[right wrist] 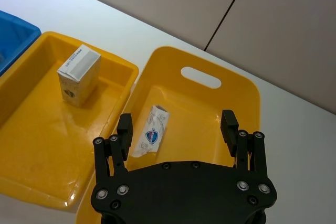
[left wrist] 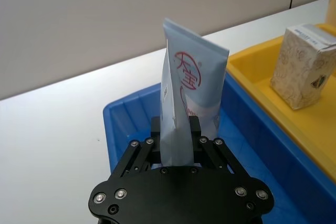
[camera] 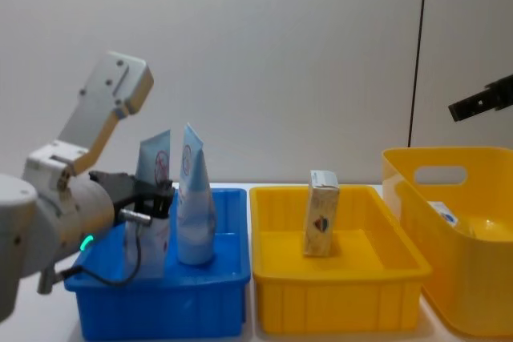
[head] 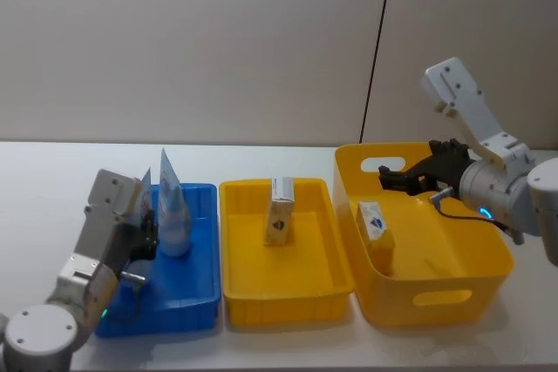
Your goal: Bimanual collaborative sorting of washing and personal care products
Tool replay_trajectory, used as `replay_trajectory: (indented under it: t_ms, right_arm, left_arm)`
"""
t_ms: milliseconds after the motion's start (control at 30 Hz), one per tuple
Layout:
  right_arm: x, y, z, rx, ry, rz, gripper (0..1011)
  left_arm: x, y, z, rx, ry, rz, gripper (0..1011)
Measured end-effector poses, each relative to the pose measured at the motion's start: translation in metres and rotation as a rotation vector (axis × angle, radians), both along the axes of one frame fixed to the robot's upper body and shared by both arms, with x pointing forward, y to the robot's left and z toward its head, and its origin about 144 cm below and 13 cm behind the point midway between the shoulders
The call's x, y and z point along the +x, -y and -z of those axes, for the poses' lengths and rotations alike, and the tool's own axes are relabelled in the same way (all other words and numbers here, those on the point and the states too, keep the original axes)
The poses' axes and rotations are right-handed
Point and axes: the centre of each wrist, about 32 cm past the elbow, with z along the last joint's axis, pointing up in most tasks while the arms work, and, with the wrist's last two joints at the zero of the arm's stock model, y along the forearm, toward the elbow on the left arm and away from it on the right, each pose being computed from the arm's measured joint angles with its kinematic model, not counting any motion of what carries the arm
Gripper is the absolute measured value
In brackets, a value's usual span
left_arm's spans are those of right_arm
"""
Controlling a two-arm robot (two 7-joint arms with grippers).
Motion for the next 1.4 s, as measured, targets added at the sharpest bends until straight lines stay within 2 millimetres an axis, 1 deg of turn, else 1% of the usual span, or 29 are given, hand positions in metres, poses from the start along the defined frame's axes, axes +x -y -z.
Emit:
replay_trajectory:
  t_ms: [133,400,433,567,600,667,700,800,833,1033,1133,1400]
  right_arm:
    - [0.000,0.000,0.000,0.000,0.000,0.000,1002]
    - [0.000,0.000,0.000,0.000,0.000,0.000,1002]
    - [0.000,0.000,0.000,0.000,0.000,0.000,1002]
    - [0.000,0.000,0.000,0.000,0.000,0.000,1002]
    - [0.000,0.000,0.000,0.000,0.000,0.000,1002]
    - [0.000,0.000,0.000,-0.001,0.000,-0.002,1002]
    - [0.000,0.000,0.000,-0.001,0.000,-0.003,1002]
    - [0.001,-0.001,0.001,-0.009,0.008,-0.018,1002]
    - [0.002,-0.001,0.001,-0.011,0.010,-0.022,1002]
    - [0.004,-0.004,0.002,-0.028,0.041,-0.072,1002]
    - [0.005,-0.005,0.002,-0.032,0.056,-0.106,1002]
    - [0.008,-0.007,0.001,-0.033,0.088,-0.201,1002]
  left_arm:
    - [-0.005,-0.007,-0.013,0.012,0.020,0.016,260]
    - [-0.021,-0.032,-0.045,0.048,0.084,0.032,260]
    - [-0.025,-0.038,-0.052,0.053,0.098,0.031,260]
    - [-0.036,-0.052,-0.069,0.060,0.131,0.033,260]
    - [-0.042,-0.058,-0.077,0.059,0.148,0.034,260]
    - [-0.046,-0.062,-0.084,0.055,0.161,0.038,260]
    - [-0.050,-0.066,-0.092,0.052,0.179,0.041,260]
    - [-0.055,-0.070,-0.101,0.044,0.200,0.052,260]
    - [-0.059,-0.073,-0.109,0.040,0.218,0.059,260]
    - [-0.065,-0.072,-0.130,0.021,0.271,0.104,260]
    - [-0.066,-0.070,-0.137,0.014,0.290,0.120,260]
    - [-0.062,-0.053,-0.151,-0.016,0.344,0.186,260]
